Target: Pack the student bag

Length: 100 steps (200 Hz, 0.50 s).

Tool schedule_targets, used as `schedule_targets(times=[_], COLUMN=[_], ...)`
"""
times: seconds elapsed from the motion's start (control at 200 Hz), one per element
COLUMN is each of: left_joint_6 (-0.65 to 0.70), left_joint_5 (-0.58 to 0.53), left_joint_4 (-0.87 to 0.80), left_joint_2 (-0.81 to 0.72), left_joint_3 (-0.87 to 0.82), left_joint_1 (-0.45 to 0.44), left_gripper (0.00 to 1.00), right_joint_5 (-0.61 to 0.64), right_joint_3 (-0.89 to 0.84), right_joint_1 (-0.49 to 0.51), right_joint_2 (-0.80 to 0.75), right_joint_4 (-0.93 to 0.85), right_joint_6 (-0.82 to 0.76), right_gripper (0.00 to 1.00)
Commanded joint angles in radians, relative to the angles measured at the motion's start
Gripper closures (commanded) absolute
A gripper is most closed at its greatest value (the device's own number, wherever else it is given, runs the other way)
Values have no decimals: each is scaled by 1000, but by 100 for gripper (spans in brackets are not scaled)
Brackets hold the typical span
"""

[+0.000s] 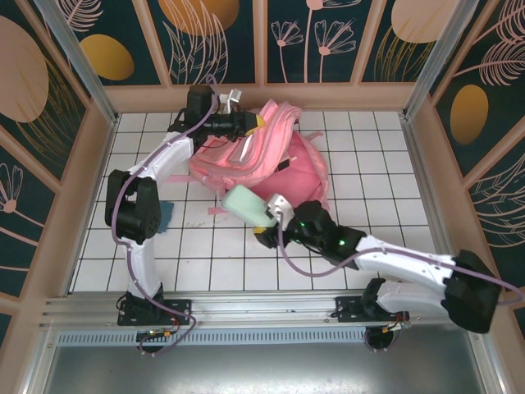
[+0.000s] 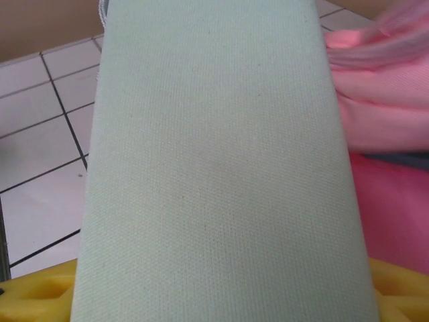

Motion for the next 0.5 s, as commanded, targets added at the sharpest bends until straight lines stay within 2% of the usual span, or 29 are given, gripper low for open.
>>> schedule_targets(times=[0.0,0.31,0.495], left_joint_6=[20,16,10], left_joint_5=[-1,-4,5], left_joint_4=[16,13,27], left_joint_2=[-69,-81,-81], left_joint_3=[58,74,75], left_joint_1=[19,25,30], left_gripper=[100,100,100], right_joint_5=[104,255,385], right_joint_3=[-63,-163,-168], right_joint_1=[-6,-46,-103], right_joint_2=[-120,-422,-482], right_joint_4=[-25,-107,-152], right_joint_6=[125,263,322], right_gripper=[31,30,29])
